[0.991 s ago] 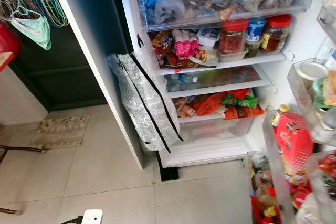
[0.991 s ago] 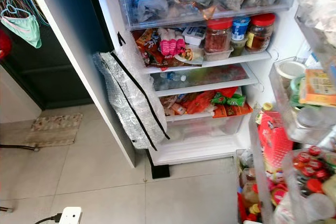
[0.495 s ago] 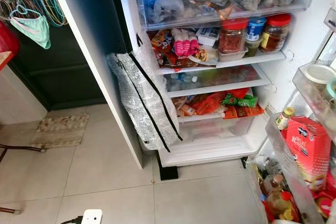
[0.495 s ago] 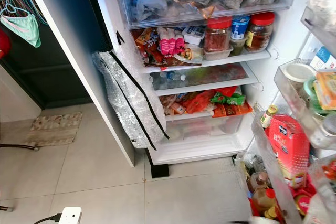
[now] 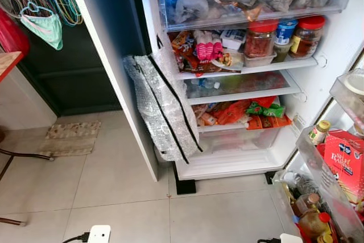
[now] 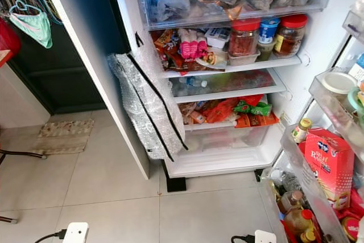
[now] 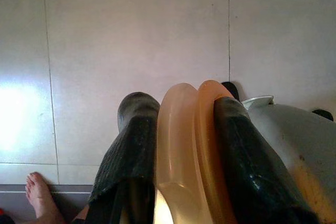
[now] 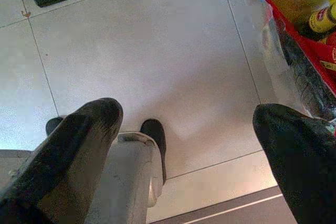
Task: Restocking fridge
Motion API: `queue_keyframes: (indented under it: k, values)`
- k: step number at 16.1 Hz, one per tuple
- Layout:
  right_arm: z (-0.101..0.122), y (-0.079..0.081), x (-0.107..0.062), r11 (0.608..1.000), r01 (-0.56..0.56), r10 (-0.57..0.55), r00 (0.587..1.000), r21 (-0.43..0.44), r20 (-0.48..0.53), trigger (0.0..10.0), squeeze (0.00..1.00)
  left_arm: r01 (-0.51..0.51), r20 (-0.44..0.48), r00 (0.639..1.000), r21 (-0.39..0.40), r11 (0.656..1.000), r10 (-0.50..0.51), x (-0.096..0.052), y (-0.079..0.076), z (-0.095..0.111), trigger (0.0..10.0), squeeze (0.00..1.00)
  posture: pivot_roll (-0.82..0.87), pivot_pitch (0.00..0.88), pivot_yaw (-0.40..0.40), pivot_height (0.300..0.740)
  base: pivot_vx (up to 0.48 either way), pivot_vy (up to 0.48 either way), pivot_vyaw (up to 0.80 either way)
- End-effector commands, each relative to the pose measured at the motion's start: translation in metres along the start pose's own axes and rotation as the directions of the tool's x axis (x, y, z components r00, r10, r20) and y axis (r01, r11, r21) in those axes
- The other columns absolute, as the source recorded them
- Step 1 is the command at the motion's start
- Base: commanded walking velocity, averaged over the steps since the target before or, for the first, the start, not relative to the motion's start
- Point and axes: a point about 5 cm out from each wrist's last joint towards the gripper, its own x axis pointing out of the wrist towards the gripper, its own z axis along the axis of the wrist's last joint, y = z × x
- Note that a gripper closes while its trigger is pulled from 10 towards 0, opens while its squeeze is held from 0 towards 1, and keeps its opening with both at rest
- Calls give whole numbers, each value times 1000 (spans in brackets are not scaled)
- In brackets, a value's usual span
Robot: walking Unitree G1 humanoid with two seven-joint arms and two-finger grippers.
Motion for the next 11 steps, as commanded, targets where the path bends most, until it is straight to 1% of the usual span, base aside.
queue_keyframes:
  k: [1,4,9,11]
  values:
    - [-4,0,-1,1000,2,-2,1000,0,-13,10000,0,29,-7,1000,-28,999,-29,1,-6,-1,10000,0,-49,48,49,740,0,-352,0]
    - [-3,2,0,1000,-1,1,1000,0,-18,10000,0,26,0,1000,-22,999,-26,1,-2,3,10000,0,-51,44,57,740,0,-352,0]
    - [-2,3,0,1000,4,-4,1000,-12,-12,10000,0,31,6,999,-9,999,-31,2,-5,7,10000,0,-56,27,65,740,0,-347,0]
    - [1,5,1,1000,3,-3,1000,-13,-6,10000,0,39,43,998,-3,999,-39,4,-5,21,10000,0,-60,10,73,740,0,0,0]
